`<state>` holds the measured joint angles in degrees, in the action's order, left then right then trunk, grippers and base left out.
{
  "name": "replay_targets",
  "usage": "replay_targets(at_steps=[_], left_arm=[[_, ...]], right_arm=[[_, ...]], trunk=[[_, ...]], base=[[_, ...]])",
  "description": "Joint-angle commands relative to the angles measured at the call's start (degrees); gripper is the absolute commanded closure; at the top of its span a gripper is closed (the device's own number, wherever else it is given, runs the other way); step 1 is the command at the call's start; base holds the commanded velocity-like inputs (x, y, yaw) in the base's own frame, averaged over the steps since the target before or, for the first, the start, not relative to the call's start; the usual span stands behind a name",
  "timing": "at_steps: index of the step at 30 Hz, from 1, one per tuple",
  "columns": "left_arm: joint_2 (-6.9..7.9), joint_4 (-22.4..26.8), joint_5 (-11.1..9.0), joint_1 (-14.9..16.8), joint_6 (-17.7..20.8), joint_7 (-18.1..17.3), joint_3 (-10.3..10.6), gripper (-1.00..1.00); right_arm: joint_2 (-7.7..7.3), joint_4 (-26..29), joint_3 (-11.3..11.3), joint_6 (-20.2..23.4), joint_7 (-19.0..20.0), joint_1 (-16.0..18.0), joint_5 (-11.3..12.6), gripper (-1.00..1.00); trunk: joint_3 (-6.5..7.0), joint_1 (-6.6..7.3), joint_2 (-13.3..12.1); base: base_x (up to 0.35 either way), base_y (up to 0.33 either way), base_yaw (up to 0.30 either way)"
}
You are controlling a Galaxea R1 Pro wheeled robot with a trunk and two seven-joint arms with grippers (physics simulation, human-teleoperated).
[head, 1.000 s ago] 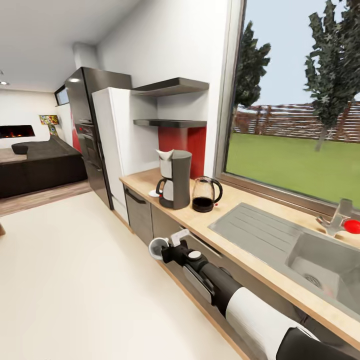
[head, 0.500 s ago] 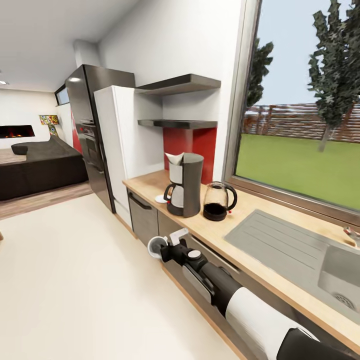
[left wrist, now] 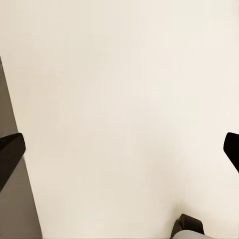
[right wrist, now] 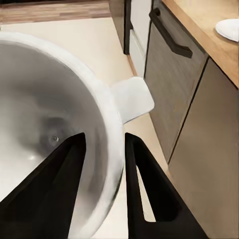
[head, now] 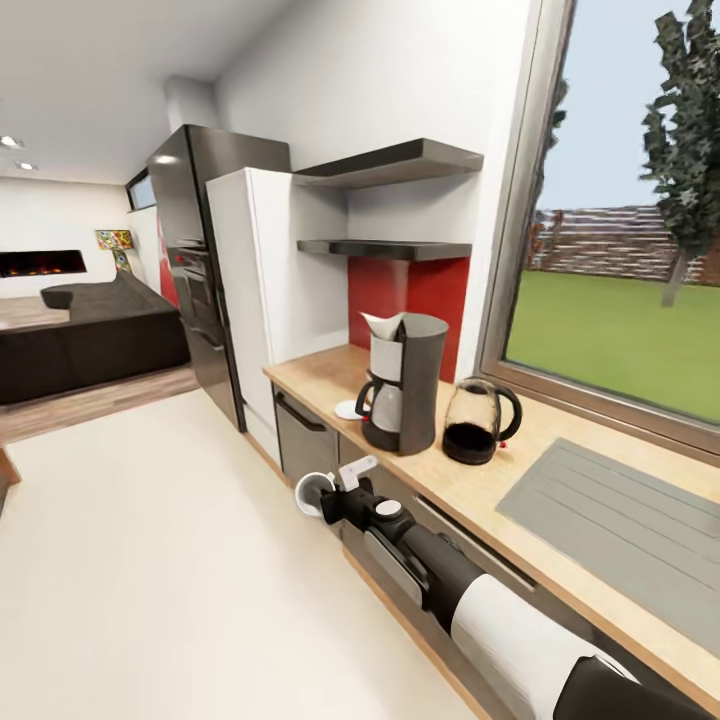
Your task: Set up a coffee station on the kitchen countertop: keep the coffee maker on the countertop, move the bottle of coffee from the kitchen shelf to the counter next to the coffee maker, place a paper coffee filter on top of the coffee maker, put the saucer next to the coffee maker with the coffee cup on the saucer, and place the electric kettle next to the coffee maker.
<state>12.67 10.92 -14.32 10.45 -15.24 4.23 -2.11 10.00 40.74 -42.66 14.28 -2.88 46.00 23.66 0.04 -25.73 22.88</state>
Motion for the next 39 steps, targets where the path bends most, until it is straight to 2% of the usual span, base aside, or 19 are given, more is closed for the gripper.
replay_targets(at_steps=[1, 19, 39], left_arm=[[-0.02, 0.0, 0.0, 0.0, -0.1, 0.0, -0.2, -1.00], [-0.02, -0.1, 0.0, 0.0, -0.1, 0.0, -0.4, -1.00], [-0.02, 0.0, 0.0, -0.2, -0.1, 0.0, -0.4, -1.00]], right_arm=[[0.00, 0.0, -0.1, 0.2, -0.3, 0.0, 0.4, 1.00], [0.00, 0.0, -0.1, 0.2, -0.3, 0.0, 0.4, 1.00], [0.00, 0.0, -0.1, 0.2, -0.3, 0.0, 0.4, 1.00]], trunk=[[-0.02, -0.05, 0.0], [0.04, -0.05, 0.0], [1.22, -0.05, 0.0]], base=[[0.280, 0.202, 0.255], [0.280, 0.202, 0.276], [0.280, 0.205, 0.224]])
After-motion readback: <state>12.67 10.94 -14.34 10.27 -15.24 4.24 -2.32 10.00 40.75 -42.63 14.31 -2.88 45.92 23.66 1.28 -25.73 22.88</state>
